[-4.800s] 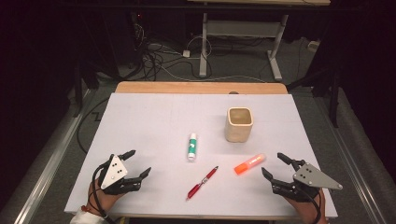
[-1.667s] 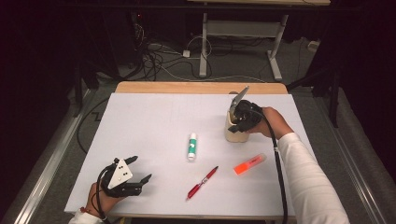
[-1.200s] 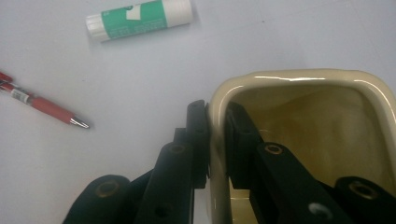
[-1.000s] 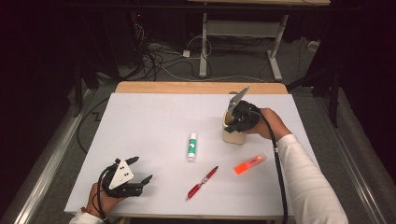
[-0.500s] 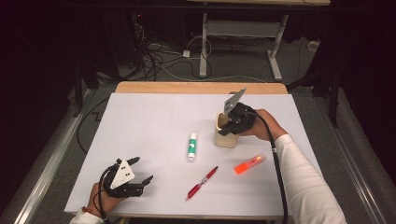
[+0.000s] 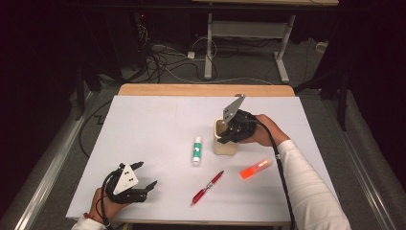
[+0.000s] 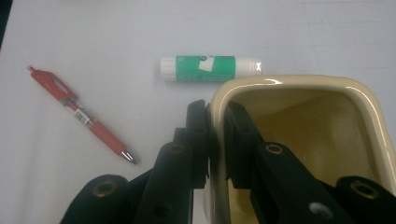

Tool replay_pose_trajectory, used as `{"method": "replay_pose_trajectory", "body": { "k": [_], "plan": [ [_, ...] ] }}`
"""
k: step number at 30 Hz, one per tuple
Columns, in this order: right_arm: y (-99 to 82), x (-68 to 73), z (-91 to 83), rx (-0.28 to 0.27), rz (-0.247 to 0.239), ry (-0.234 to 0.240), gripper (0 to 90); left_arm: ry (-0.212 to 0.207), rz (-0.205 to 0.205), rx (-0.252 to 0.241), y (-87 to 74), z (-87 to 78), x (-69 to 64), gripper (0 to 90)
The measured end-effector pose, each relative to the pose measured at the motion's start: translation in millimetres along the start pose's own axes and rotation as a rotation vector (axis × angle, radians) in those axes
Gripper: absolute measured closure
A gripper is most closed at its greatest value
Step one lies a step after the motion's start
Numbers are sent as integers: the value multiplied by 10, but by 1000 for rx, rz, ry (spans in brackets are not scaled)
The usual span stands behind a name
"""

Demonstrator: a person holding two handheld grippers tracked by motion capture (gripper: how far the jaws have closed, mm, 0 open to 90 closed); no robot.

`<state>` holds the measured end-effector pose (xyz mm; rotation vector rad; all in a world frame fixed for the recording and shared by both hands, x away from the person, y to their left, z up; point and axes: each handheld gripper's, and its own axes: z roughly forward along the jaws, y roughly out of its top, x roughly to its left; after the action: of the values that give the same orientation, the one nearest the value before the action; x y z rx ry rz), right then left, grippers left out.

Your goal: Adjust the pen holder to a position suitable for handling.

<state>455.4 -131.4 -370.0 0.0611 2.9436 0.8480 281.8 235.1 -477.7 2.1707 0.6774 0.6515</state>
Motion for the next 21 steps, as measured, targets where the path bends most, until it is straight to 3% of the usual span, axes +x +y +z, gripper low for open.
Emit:
{"method": "replay_pose_trajectory", "body": {
  "k": [3, 4, 5, 8, 11, 12, 14, 15, 16, 17, 19, 21],
  "plan": [
    [-7, 18, -32, -28, 24, -31, 768, -1, 0, -2, 7, 9, -6, 207],
    [-32, 42, -67, -54, 49, -61, 716, -2, 2, -1, 10, 10, -9, 207],
    [-32, 42, -67, -54, 49, -61, 716, -2, 3, 0, 14, 13, -12, 207],
    [-75, 89, -125, -70, 91, -121, 656, -4, 7, 2, 24, 25, -21, 207],
    [-98, 106, -183, -107, 105, -140, 642, -6, 11, 4, 35, 35, -30, 208],
    [-120, 144, -258, -144, 132, -206, 628, -8, 10, 3, 40, 38, -33, 207],
    [-138, 161, -292, -168, 143, -229, 622, -7, 12, 4, 41, 41, -34, 207],
    [-175, 198, -343, -190, 179, -293, 599, -7, 13, 5, 42, 42, -33, 208],
    [-175, 198, -343, -190, 179, -293, 599, -7, 13, 6, 42, 44, -34, 208],
    [-196, 215, -362, -194, 184, -326, 594, -7, 12, 6, 43, 45, -35, 207],
    [-263, 257, -427, -233, 250, -407, 570, -6, 13, 5, 48, 47, -41, 207],
    [-304, 280, -446, -258, 292, -459, 544, -7, 15, 6, 51, 46, -42, 207]
  ]
}}
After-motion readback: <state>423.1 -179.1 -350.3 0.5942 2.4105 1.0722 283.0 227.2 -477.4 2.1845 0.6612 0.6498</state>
